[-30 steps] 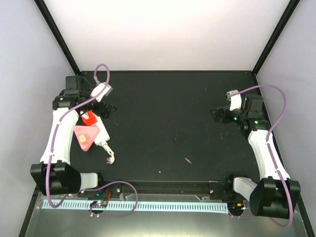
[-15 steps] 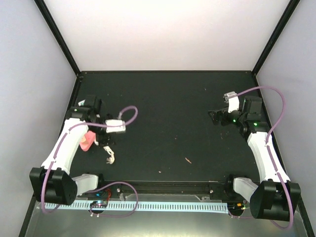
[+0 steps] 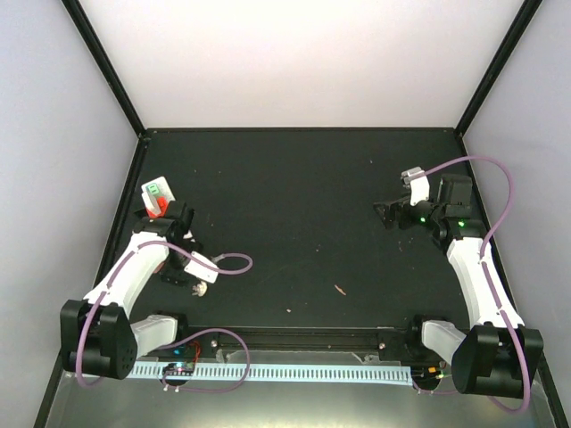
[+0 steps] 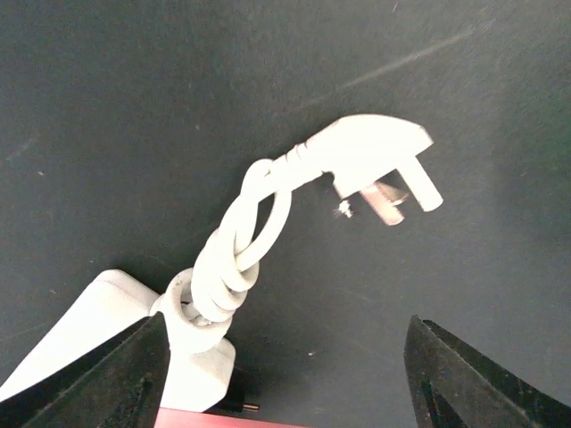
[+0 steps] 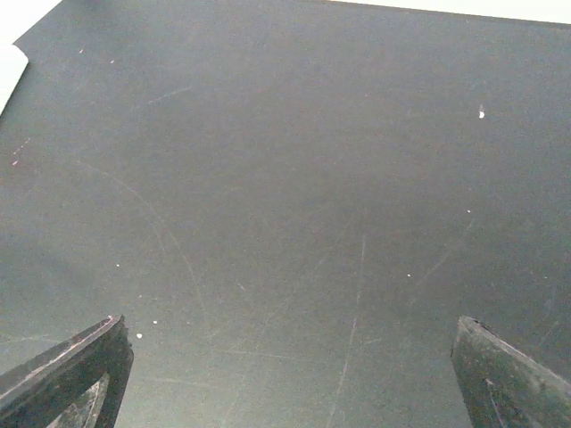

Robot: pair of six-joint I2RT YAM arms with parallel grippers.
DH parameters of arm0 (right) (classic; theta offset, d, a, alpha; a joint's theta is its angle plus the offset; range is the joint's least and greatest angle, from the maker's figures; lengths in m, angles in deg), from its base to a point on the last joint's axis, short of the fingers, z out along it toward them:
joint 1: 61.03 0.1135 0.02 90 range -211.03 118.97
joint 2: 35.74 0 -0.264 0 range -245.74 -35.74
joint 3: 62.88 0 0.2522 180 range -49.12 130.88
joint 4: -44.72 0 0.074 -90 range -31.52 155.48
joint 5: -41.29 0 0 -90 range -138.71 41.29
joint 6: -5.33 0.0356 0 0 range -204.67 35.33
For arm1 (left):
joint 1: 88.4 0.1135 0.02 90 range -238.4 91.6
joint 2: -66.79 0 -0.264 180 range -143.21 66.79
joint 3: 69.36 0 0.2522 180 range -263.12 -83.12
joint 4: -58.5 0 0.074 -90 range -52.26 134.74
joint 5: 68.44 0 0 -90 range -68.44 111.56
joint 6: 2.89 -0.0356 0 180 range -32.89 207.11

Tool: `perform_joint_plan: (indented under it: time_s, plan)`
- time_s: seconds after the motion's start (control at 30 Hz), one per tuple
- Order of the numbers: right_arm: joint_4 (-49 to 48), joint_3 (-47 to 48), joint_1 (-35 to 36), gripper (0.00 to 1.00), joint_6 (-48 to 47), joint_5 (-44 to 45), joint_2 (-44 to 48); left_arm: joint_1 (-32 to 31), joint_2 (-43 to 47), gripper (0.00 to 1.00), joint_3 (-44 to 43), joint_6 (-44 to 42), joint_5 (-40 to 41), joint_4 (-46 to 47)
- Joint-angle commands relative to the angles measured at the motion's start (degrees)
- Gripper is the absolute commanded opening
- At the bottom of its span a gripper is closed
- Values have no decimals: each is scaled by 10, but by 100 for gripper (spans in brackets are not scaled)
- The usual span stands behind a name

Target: Pull the plug off the socket

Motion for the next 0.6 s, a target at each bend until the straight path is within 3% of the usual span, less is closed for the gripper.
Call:
perform_joint_plan:
  time_s: [0.0,0.27,0.57]
  plan:
    - [4,17,4,100,-10,-19,5,-4,-16,71,18,-71,48,73]
    - [8,17,3,100,-14,-26,1,-5,-21,55,53,-128,19,168]
    - [10,17,4,100,-15,-26,0,-4,-64,42,74,-147,49,213]
